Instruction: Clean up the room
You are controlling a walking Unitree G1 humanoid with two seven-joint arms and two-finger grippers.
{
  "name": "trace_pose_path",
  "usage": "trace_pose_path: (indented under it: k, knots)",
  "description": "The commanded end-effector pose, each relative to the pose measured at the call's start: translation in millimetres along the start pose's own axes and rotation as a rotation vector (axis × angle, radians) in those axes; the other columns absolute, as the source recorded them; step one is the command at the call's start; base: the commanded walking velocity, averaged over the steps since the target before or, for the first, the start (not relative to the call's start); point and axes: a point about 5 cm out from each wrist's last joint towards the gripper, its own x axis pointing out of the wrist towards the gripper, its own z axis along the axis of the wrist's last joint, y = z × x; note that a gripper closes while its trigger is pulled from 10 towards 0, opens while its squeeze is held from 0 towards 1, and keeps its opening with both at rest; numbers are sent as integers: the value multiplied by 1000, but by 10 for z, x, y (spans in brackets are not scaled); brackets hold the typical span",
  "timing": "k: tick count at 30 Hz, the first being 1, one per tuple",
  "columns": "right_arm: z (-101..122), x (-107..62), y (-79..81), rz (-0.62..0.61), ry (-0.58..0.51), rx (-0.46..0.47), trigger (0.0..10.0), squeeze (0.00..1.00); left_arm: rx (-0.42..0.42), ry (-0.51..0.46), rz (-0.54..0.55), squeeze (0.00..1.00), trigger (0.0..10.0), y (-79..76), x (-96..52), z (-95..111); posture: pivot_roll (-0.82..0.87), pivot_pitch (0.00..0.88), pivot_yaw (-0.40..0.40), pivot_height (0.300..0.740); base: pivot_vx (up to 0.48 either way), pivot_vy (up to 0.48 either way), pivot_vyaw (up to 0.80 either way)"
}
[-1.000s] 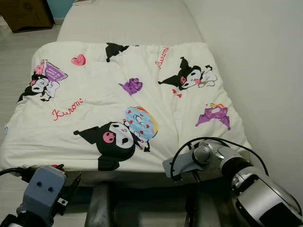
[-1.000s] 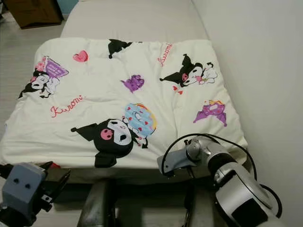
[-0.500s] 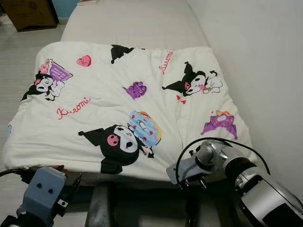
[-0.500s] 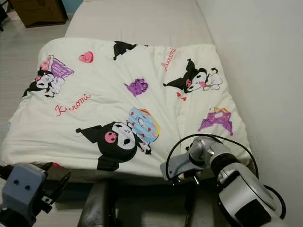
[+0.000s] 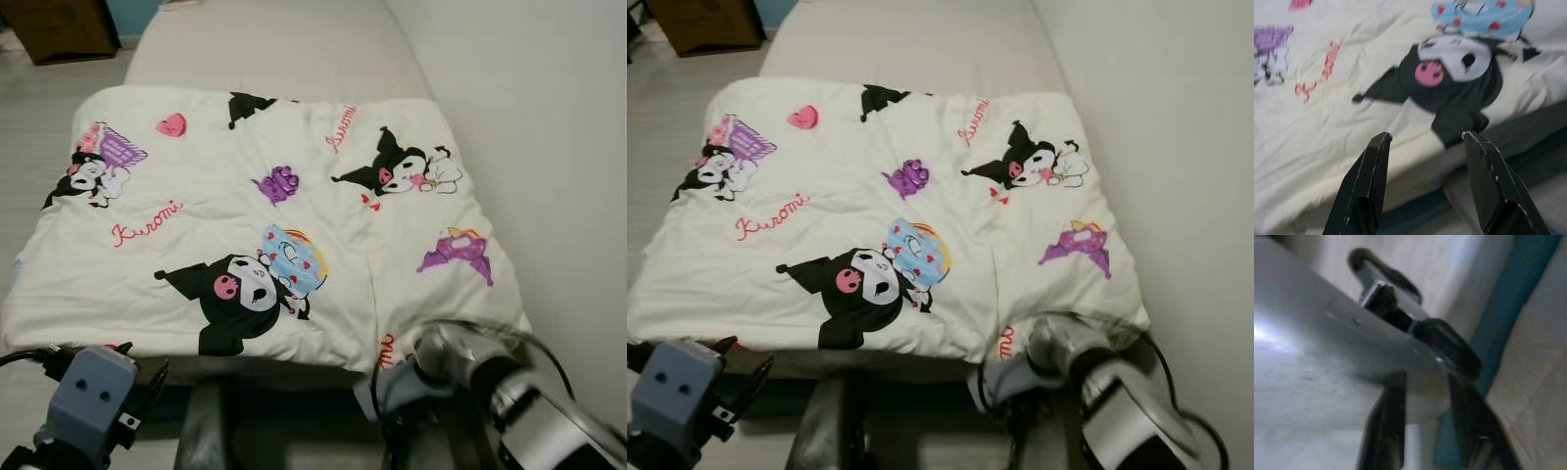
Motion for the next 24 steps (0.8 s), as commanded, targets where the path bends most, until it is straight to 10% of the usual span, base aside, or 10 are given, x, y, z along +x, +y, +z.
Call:
trace_pose_path:
  k: [1,2,3,4,13,15,20,24]
  knots:
    - [-46,41,76,59,-4,45,10000,1000,20,33,-18,0,10000,-4,-22,-58,191,270,-25,541,0,0,0]
    - [-27,10,48,54,-24,52,10000,710,21,31,-18,0,10000,-1,-18,-59,191,270,-25,541,0,0,0]
    - [-27,10,48,54,-24,52,10000,710,21,31,-18,0,10000,-1,-18,-59,191,270,-25,541,0,0,0]
    - [-2,-21,20,51,-49,56,10000,0,21,30,-18,0,10000,1,-14,-61,188,269,-26,541,0,0,0]
    - [408,-346,-214,53,-512,81,10000,0,23,16,-13,0,10000,9,26,-52,180,264,-23,541,0,0,0]
    - [702,-680,-386,33,-881,152,10000,0,23,6,-2,0,10000,21,48,-45,181,267,-26,541,0,0,0]
    - [954,-1126,-512,50,-1274,187,10000,0,19,2,5,0,10000,32,58,-43,180,266,-28,541,0,0,0]
    - [986,-1153,-703,-163,-1281,253,10000,0,31,15,7,0,10000,48,67,-79,180,266,-28,541,0,0,0]
